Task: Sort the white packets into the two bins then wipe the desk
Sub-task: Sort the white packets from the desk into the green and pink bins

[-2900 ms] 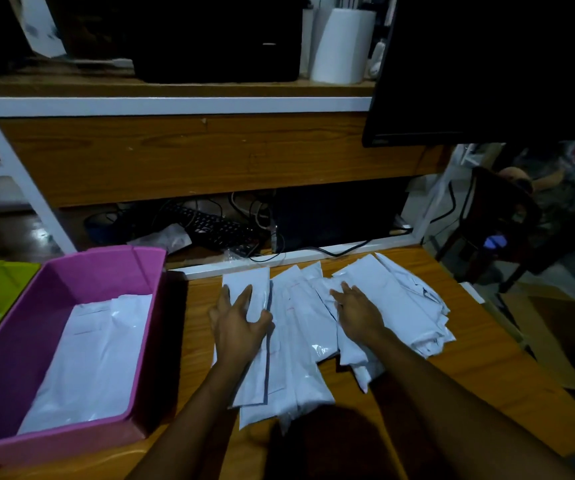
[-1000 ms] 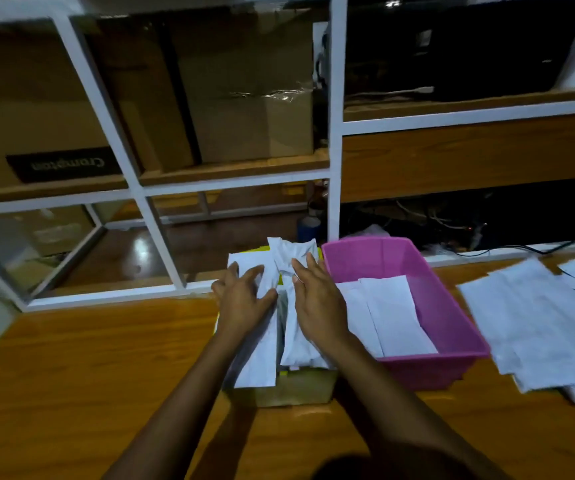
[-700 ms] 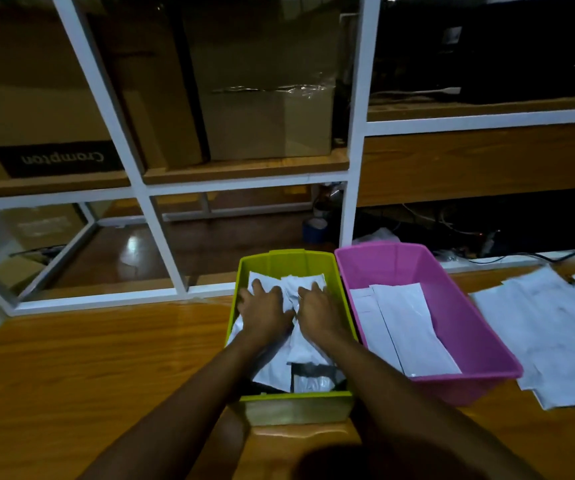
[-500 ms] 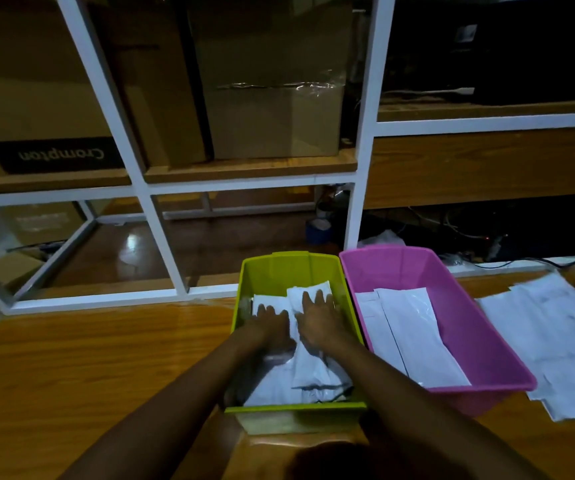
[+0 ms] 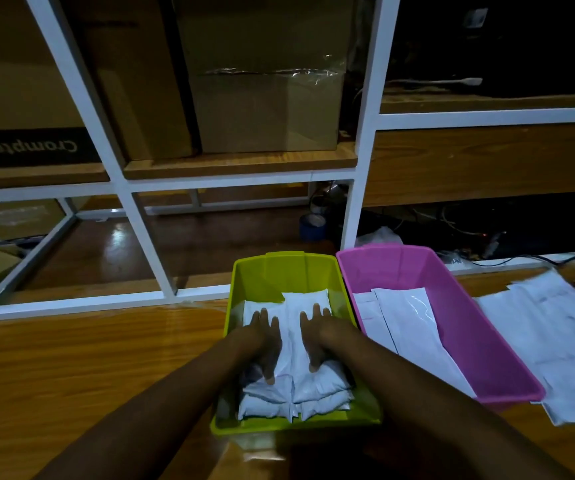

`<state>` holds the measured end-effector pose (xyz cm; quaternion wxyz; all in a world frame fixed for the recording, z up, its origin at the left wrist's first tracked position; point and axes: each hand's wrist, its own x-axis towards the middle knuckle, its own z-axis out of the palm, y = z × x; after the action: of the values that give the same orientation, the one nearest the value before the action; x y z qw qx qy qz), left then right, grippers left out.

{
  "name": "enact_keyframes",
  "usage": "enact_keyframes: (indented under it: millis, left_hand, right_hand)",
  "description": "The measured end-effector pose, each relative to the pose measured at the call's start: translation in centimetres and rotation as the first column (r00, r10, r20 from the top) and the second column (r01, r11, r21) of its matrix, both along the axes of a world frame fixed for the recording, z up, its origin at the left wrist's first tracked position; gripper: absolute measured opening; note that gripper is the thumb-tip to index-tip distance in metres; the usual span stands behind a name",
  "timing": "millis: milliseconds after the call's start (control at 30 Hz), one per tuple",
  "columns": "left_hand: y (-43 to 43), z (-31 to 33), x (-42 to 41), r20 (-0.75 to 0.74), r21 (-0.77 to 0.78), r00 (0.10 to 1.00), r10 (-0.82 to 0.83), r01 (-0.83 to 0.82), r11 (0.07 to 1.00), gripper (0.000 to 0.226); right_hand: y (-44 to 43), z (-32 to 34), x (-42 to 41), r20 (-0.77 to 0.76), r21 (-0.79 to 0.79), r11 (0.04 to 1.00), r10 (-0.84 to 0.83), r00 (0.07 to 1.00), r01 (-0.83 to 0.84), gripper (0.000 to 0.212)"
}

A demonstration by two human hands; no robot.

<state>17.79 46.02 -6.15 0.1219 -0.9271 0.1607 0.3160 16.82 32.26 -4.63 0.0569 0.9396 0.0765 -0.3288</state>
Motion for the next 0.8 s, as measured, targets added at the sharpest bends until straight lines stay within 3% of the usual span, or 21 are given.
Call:
enact_keyframes:
  millis: [167,333,467,600,733,800]
  left_hand:
    - [0.4,-1.2,0.6,0.012,-0.011,0.999,-0.047,0.047,0.999,0.111]
    - [0.9,-0.9,0.3,0.033,-0.043,0.999,-0.013,0.014,0.999,0.133]
    - [0.3,1.8,-1.0,0.014,-0.087,1.000,-0.025,0.026,0.996,0.119]
    - [0.3,4.5,-2.3,0.132,-0.383,0.984,0.118,-0.059,0.922,0.070]
    - [0.8,7.5,-4.5,0.343,-0.496,0.923,0.174,0.021,0.868,0.083]
    - [0.4,8.7,-6.9,0.416,-0.599,0.877,0.240,0.065,0.798,0.080]
  right_hand:
    - [-0.3,-1.4,-0.4,0.070,0.030,1.000,-0.001,0.998,-0.001,0.122]
    - [-0.2,-1.5,-0.7,0.123,0.054,0.999,0.003,0.992,-0.010,0.120]
    - [-0.4,0.0,-1.7,0.151,0.075,0.996,0.034,0.988,-0.046,0.123]
    - [-1.0,3.1,-2.4,0.283,0.190,0.979,0.016,0.959,-0.072,0.121]
    - [-2.7,7.0,-4.7,0.427,0.405,0.910,-0.100,0.899,-0.091,0.107]
    - [-4.1,8.6,-7.2,0.504,0.508,0.853,-0.183,0.844,-0.118,0.100]
